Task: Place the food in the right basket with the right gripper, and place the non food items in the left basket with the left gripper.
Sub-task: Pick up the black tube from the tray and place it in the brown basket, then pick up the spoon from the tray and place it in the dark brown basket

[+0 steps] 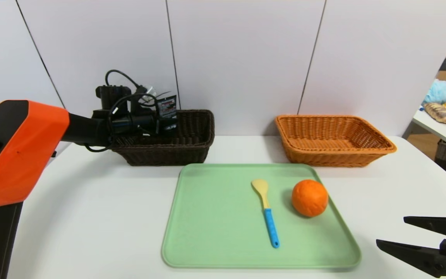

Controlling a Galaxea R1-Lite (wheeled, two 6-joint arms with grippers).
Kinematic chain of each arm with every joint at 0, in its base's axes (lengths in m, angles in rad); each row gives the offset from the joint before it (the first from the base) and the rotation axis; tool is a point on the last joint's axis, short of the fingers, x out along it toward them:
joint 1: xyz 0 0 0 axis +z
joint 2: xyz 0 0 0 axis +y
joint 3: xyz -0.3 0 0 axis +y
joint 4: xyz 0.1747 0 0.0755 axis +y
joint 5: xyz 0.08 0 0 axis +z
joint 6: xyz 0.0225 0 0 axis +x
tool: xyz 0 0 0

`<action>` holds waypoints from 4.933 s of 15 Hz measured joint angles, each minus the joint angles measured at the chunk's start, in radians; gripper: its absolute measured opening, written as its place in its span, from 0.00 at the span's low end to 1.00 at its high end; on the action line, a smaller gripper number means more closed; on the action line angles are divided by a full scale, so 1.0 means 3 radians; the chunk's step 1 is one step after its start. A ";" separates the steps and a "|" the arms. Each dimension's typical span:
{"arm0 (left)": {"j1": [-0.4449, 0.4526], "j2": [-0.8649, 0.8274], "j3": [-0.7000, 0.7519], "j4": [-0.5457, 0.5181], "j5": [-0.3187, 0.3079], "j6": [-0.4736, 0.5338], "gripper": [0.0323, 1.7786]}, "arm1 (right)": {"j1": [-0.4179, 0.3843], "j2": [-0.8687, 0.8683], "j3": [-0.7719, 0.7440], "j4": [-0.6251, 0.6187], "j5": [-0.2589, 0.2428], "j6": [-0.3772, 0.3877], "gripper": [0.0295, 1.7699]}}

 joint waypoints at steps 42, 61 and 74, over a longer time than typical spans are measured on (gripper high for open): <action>-0.0152 -0.1548 0.0965 0.0917 0.0018 0.0111 0.93 | 0.0001 -0.0048 0.0004 -0.0009 0.0005 0.0070 0.96; -0.2617 -0.1774 0.1872 0.0925 0.3038 -0.1453 0.95 | -0.0046 -0.0098 0.0054 -0.0056 0.0005 0.0156 0.96; -0.3113 -0.0759 0.0653 0.1878 0.4118 -0.2389 0.95 | -0.0051 -0.0138 0.0174 -0.0127 0.0005 0.0167 0.96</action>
